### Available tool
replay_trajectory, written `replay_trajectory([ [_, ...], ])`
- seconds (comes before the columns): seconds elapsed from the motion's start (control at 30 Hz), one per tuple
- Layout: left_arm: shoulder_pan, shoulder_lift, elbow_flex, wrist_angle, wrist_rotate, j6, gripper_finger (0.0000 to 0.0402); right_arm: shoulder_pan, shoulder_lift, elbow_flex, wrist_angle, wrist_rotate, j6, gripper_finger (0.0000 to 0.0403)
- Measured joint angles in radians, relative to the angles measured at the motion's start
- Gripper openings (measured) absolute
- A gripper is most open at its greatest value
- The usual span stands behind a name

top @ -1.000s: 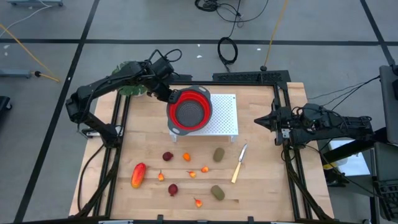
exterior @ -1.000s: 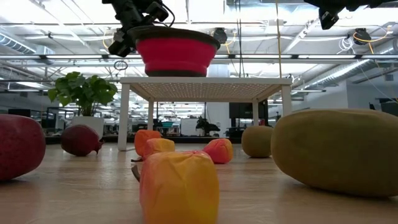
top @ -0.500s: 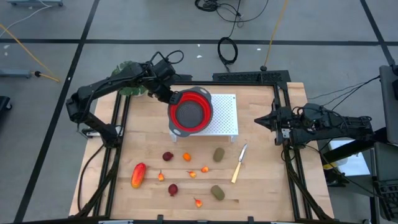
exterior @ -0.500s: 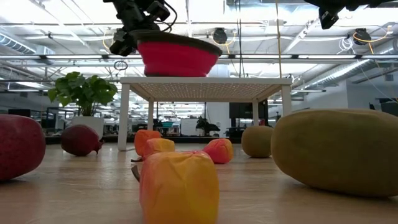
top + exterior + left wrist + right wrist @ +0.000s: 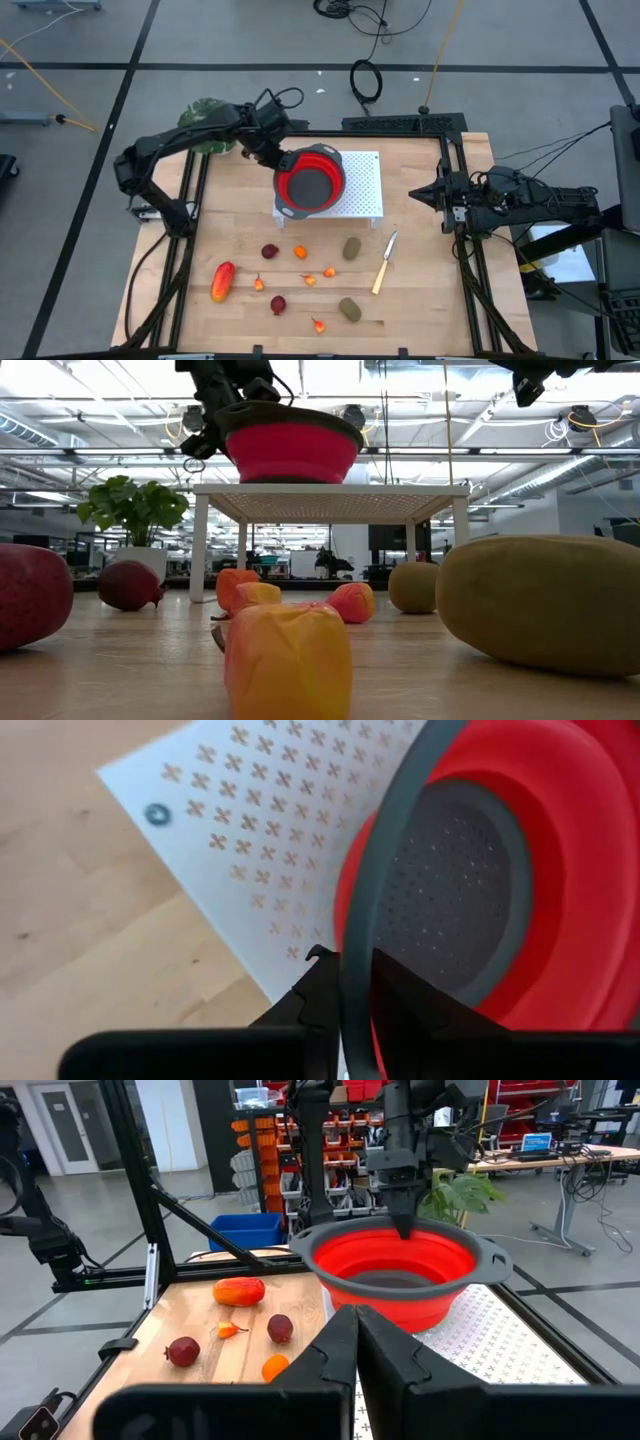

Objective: Pick & Place Fruit
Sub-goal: Put the orange strainer bowl on the shelf, then put the orange mango into the orange strainer bowl on the shelf

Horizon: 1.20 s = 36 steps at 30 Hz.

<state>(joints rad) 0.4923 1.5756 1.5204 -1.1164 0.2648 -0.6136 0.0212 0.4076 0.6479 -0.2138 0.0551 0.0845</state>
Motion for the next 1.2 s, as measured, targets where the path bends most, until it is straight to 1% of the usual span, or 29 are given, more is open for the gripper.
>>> replay_trajectory([
  [0.1, 0.001, -0.002, 0.0, -0.01, -0.004, 0.0, 0.005, 0.0, 0.0, 0.0, 0.0, 0.0, 0.0, 0.0],
  [0.2, 0.001, 0.0, 0.0, -0.015, -0.004, 0.011, 0.0062, 0.0, 0.0, 0.0, 0.0, 0.0, 0.0, 0.0],
  [0.37, 0.006, -0.001, 0.0, -0.021, -0.004, 0.029, 0.01, 0.0, 0.0, 0.0, 0.0, 0.0, 0.0, 0.0],
  [0.53, 0.026, -0.001, 0.0, -0.066, -0.004, 0.032, 0.014, 0.0, 0.0, 0.0, 0.0, 0.0, 0.0, 0.0],
  [0.7, 0.042, -0.003, 0.004, -0.07, -0.004, 0.028, 0.0165, 0.0, 0.0, 0.0, 0.0, 0.0, 0.001, 0.0],
  [0.93, 0.05, -0.037, 0.006, -0.06, 0.019, 0.026, 0.0173, 0.0, 0.0, 0.0, 0.0, 0.0, 0.001, 0.0],
  [1.07, 0.055, -0.085, 0.006, -0.059, 0.018, 0.014, 0.0173, 0.0, 0.0, 0.0, 0.0, 0.0, 0.001, 0.0],
  [1.2, 0.055, -0.148, 0.006, -0.058, -0.005, -0.011, 0.0173, 0.0, 0.0, 0.0, 0.0, 0.0, 0.001, 0.0],
])
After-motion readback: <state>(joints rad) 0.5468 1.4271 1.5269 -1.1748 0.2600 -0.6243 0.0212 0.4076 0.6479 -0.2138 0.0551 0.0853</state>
